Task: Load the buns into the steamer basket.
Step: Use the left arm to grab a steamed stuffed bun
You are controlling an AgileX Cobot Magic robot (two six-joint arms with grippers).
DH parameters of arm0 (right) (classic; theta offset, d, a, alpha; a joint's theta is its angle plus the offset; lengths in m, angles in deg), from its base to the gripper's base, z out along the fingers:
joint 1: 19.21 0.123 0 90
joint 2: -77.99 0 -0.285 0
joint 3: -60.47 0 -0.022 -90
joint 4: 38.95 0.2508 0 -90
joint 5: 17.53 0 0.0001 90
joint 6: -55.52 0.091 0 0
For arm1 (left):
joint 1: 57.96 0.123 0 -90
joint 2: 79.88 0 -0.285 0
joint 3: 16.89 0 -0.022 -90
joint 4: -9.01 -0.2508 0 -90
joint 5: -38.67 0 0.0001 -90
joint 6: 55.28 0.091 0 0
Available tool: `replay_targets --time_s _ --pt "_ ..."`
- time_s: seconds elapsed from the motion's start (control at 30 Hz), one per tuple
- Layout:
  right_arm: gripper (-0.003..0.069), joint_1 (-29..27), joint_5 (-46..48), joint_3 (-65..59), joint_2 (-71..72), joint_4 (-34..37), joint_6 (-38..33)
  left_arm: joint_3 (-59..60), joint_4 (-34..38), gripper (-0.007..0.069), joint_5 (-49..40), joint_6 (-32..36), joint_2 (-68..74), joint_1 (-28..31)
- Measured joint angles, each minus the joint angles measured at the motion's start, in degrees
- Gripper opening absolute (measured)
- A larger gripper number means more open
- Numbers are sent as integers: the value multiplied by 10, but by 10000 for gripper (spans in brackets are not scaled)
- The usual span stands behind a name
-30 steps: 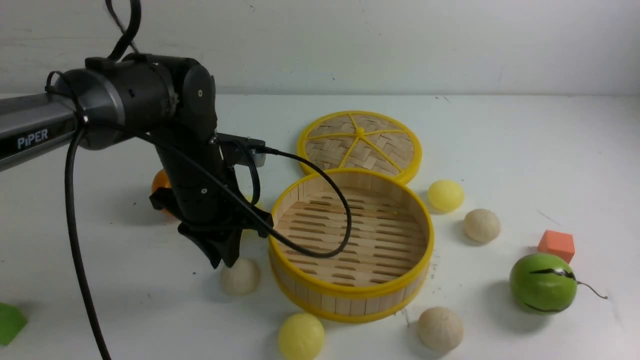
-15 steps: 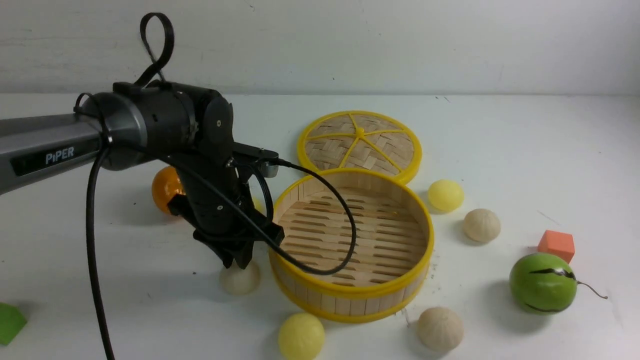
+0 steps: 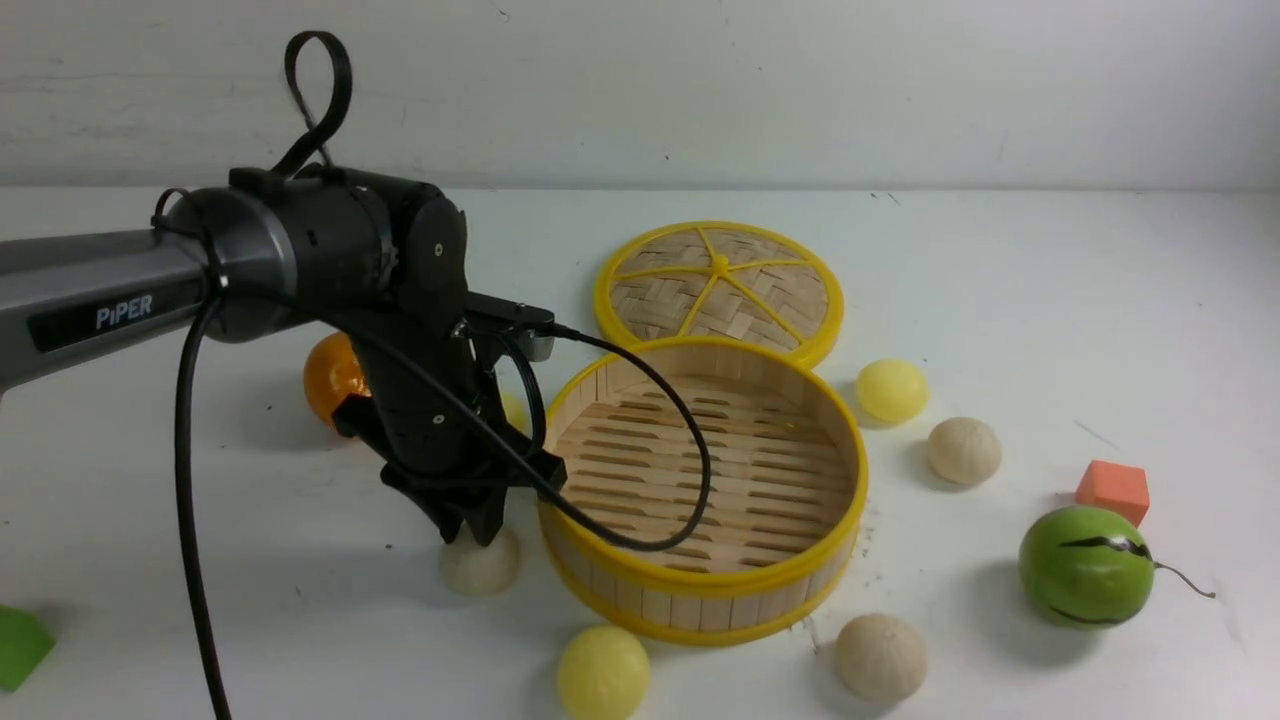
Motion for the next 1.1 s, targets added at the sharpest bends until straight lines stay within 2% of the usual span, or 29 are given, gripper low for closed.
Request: replay_targets --time_s 0.33,0.9,1.0,1.03,1.07,1.1 --pt "241 0 0 0 0 0 0 0 5 246 -5 0 0 0" --pt "241 0 0 0 0 0 0 0 7 232 -4 0 23 0" --pt "241 0 0 0 0 0 0 0 -4 154 -3 -3 18 0" --pt "241 0 0 0 0 0 0 0 -4 154 -3 -4 17 0" --pt "241 0 0 0 0 0 0 0 -7 79 -3 -7 12 0" --pt "241 0 0 0 0 0 0 0 -7 36 -3 -8 9 0"
